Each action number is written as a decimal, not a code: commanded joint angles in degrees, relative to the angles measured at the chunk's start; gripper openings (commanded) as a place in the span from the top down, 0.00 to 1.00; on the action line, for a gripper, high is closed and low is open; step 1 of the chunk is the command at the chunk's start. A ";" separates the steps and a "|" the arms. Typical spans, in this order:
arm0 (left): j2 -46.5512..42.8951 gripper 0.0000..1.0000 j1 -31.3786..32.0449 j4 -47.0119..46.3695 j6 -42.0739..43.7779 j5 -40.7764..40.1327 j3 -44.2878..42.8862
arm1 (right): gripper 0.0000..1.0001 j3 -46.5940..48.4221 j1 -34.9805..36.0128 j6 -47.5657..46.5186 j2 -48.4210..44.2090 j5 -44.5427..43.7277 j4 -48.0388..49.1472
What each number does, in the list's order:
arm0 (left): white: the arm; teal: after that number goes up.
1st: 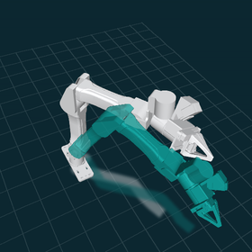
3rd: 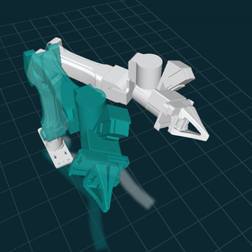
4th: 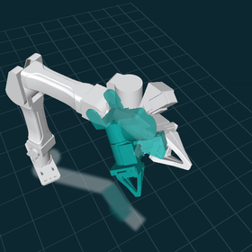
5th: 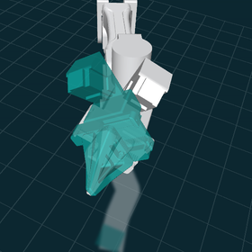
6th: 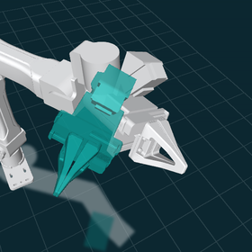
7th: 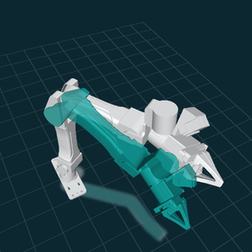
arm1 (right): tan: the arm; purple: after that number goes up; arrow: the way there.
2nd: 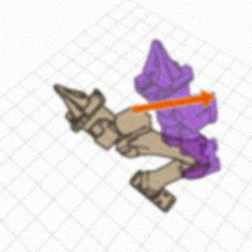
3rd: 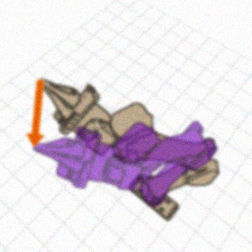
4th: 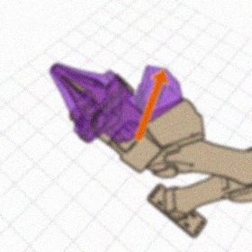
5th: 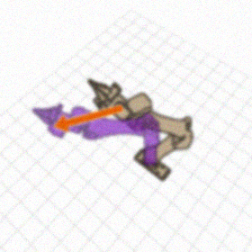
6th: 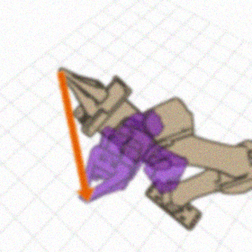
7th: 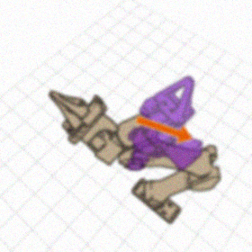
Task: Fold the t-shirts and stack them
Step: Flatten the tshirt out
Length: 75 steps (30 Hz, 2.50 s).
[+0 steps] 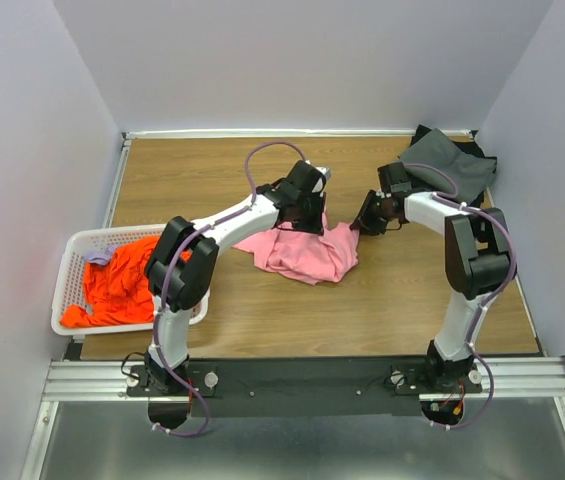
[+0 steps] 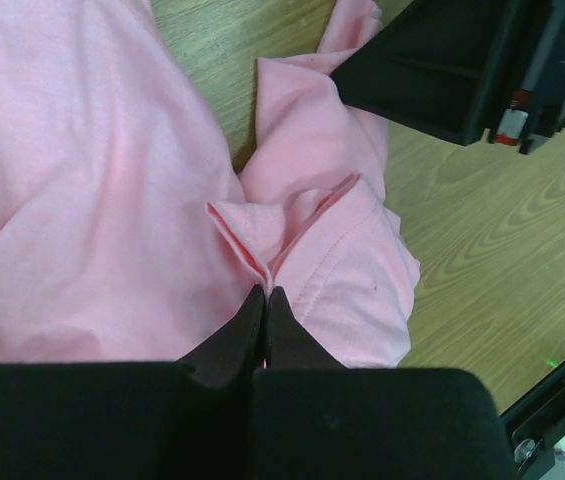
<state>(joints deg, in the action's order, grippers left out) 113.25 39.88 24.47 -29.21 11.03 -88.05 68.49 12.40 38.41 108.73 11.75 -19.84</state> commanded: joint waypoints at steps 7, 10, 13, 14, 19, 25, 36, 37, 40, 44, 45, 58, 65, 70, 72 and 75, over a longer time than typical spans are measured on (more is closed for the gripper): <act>-6.45 1.00 -4.80 1.98 0.03 -4.51 -3.70 | 0.98 7.07 -2.10 -1.59 -3.60 -0.23 -2.65; -8.74 1.00 -9.90 4.00 0.29 -5.23 -10.54 | 0.98 13.75 -6.67 -1.32 -6.24 1.69 -6.77; -10.15 1.00 -13.50 5.23 1.00 -5.49 -19.33 | 0.98 25.26 -9.41 -3.24 -7.56 1.18 -11.95; -11.11 1.00 -13.86 5.85 1.09 -6.45 -23.01 | 0.98 28.68 -9.59 -4.13 -7.65 0.39 -13.63; -19.70 1.00 -14.39 1.40 -1.10 -10.05 -21.66 | 0.98 36.29 -9.68 -6.16 -12.90 -3.13 -20.32; -33.43 0.82 -14.30 -6.01 -3.75 -8.84 3.12 | 0.98 18.12 -9.68 -5.28 -28.11 -6.38 -22.08; -45.67 0.18 -12.55 -0.04 -6.22 -6.19 31.46 | 0.33 -15.58 -9.68 -5.19 -44.40 -9.37 -30.53; -43.92 0.17 -12.37 0.31 -5.51 -6.45 30.75 | 0.31 -14.80 -9.68 -5.71 -43.70 -9.98 -30.44; -39.88 0.18 -10.88 0.75 -3.93 -6.72 28.03 | 0.26 -10.68 -9.59 -6.42 -39.92 -9.99 -29.48; -31.35 0.18 -6.76 4.35 -2.87 -7.68 24.77 | 0.25 -5.13 -9.68 -6.77 -32.46 -8.59 -27.72; -30.38 0.18 -5.79 4.62 -2.61 -8.12 24.33 | 0.25 -4.51 -9.68 -6.77 -31.57 -8.50 -27.37; -27.38 0.21 2.40 3.58 -3.57 -9.97 31.70 | 0.25 -9.33 -12.22 -5.19 -26.03 -11.05 -23.06; -24.32 0.20 2.40 0.32 -3.31 -10.59 32.85 | 0.24 -11.53 -14.51 -6.86 -22.60 -11.48 -19.98; -21.76 0.20 2.40 0.14 -3.66 -13.31 33.56 | 0.24 -12.24 -15.39 -7.39 -20.66 -11.48 -18.05; -20.97 0.21 2.40 -1.52 -3.22 -13.14 33.73 | 0.24 -12.94 -15.48 -7.21 -19.79 -10.96 -17.35; -18.60 0.23 2.40 -3.11 -3.05 -12.35 32.69 | 0.24 -13.91 -15.48 -6.77 -18.56 -9.64 -15.68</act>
<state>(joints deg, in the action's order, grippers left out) 92.55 42.19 24.56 -32.60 0.16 -54.92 56.31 -2.66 31.88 88.53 1.98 -38.48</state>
